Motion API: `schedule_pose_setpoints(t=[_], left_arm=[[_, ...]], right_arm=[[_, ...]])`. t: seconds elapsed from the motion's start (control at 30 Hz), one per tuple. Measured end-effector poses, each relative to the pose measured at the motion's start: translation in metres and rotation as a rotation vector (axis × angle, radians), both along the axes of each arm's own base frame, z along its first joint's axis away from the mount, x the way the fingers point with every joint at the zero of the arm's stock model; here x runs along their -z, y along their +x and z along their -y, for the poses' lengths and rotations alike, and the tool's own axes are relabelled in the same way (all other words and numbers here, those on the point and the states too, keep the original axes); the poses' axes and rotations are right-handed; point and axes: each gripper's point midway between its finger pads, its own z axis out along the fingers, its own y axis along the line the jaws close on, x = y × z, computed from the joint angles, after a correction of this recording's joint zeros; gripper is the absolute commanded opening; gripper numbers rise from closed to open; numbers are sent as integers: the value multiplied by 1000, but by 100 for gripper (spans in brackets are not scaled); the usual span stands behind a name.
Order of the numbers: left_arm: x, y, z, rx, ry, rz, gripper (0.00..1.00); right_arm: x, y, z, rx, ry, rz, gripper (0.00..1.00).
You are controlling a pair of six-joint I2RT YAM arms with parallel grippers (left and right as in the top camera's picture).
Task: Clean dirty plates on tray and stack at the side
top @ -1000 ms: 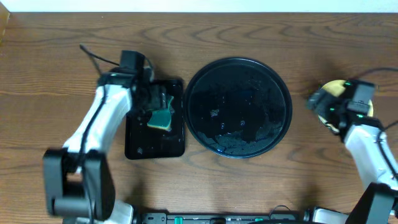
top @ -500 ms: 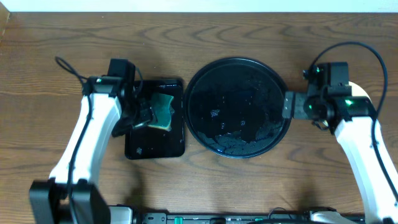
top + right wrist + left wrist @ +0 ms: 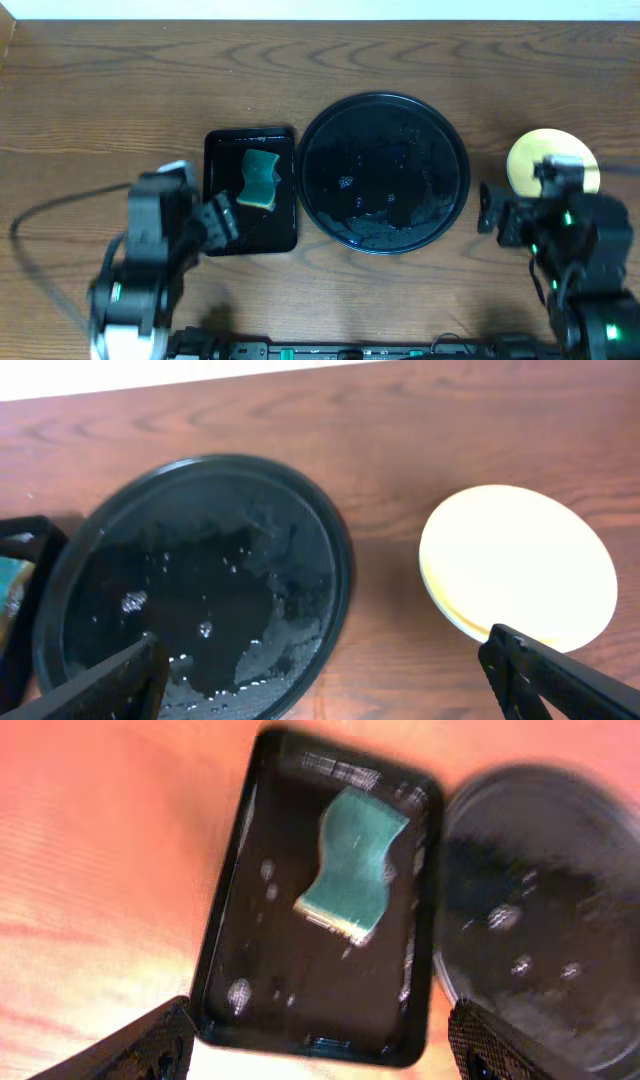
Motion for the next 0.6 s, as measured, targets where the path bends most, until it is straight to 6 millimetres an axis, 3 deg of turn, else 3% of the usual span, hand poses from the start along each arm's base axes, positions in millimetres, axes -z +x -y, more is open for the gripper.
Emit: schedule_pose_setpoints(t=[0.1,0.27,0.6], left_arm=[[-14,-7,-2,-7,2,86,82],[-30,-16,-5,-18,6,171,82],[-30,-17,-6,-21,9,173,82]], right_arm=[[1,-10,1,0,0,7,99],[19,-26,2,0,-5,-78,99],[49,-51,3,0,-14,-235,99]])
